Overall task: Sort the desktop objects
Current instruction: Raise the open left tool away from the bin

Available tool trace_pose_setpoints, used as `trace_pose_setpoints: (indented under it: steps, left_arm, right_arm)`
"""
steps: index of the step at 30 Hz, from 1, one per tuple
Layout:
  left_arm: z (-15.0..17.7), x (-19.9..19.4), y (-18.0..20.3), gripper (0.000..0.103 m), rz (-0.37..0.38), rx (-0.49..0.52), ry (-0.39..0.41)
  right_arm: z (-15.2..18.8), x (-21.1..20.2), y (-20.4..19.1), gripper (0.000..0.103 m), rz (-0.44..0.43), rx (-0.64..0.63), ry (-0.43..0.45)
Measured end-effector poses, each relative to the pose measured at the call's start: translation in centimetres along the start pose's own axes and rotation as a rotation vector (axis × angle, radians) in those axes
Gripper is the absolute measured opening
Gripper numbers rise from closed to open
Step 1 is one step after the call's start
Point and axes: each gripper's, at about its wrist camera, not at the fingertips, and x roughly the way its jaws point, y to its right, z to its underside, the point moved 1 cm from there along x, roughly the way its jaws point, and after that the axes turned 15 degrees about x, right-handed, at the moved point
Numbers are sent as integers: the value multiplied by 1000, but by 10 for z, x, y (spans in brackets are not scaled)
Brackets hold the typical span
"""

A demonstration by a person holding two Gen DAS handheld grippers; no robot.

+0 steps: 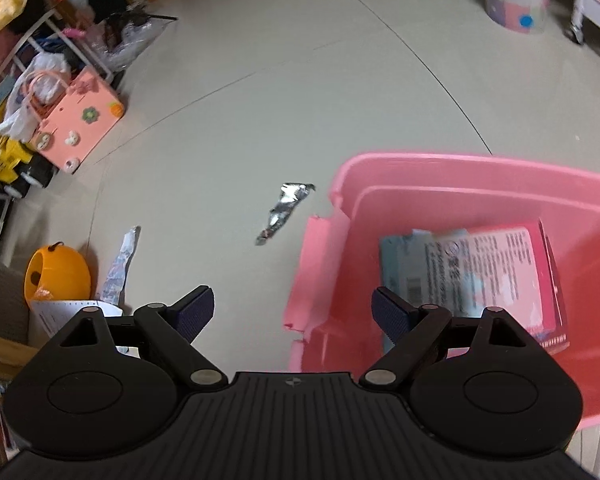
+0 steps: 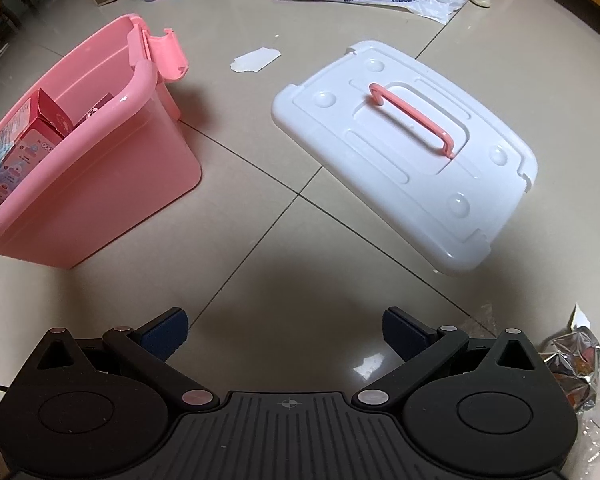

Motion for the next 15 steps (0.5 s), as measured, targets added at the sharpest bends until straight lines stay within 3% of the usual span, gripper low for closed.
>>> trace_pose_setpoints:
  steps: [15]
  left_arm:
    - [-2,-11,30,91,88,143,84]
  right_arm:
    - [0,2,-2,103,2,3,-6]
